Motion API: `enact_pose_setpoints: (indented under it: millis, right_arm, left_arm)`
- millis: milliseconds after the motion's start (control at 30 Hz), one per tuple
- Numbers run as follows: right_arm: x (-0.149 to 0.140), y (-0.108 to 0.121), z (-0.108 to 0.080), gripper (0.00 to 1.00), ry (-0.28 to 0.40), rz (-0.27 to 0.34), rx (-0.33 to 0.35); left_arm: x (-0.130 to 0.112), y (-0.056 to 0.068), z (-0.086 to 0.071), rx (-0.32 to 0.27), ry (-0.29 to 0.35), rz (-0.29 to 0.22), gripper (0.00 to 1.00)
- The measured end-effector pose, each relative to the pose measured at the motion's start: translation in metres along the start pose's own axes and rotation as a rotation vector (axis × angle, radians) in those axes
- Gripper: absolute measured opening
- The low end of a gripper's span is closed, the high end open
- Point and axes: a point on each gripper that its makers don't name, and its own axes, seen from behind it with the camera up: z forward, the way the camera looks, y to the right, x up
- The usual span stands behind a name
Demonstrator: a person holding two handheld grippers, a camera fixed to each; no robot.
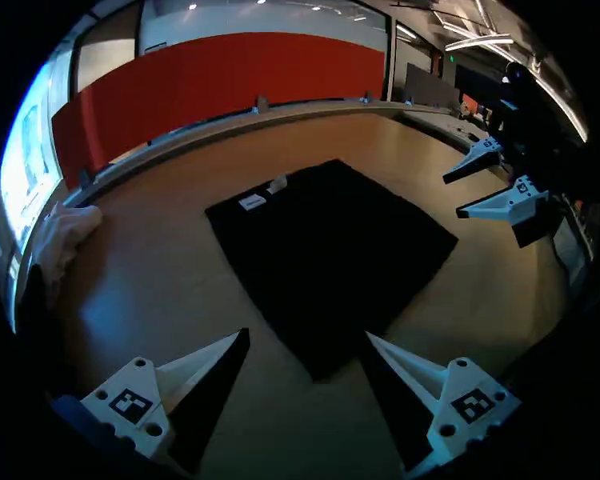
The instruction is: Fold towel
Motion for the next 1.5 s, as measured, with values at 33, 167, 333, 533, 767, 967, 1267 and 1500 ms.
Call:
enact_pose_setpoints:
  millis: [33, 167, 333, 533, 767, 967, 1267, 1500]
  right_arm:
    - [-0.004, -0.001, 0.001, 1.0, -0.008, 0.003, 0.005]
    - [-0.022, -0.005, 0.009, 1.0, -0.044, 0.02, 0.022]
    - [-0.035, -0.009, 0.012, 1.0, -0.067, 0.021, 0.034]
    - [-0.043, -0.016, 0.016, 1.0, -0.087, 0.013, 0.051]
    - [-0.047, -0.02, 0.018, 0.99, -0.096, 0.011, 0.059]
    - [-0.052, -0.021, 0.021, 0.96, -0.111, 0.013, 0.067]
    - [-0.057, -0.026, 0.025, 0.83, -0.135, 0.001, 0.099]
    - [-0.057, -0.03, 0.024, 0.63, -0.139, -0.017, 0.115]
  left_arm:
    - [-0.004, 0.002, 0.002, -0.006, -0.011, 0.001, 0.97]
    - [-0.019, 0.009, 0.009, -0.03, -0.056, 0.001, 0.97]
    - [-0.03, 0.014, 0.016, -0.043, -0.088, 0.0, 0.97]
    - [-0.038, 0.019, 0.022, -0.049, -0.116, 0.008, 0.96]
    - [-0.041, 0.021, 0.024, -0.051, -0.125, 0.02, 0.96]
    - [-0.044, 0.02, 0.025, -0.046, -0.127, 0.045, 0.95]
    - [-0.044, 0.018, 0.025, -0.031, -0.13, 0.049, 0.91]
    - [-0.044, 0.02, 0.025, -0.027, -0.135, 0.047, 0.81]
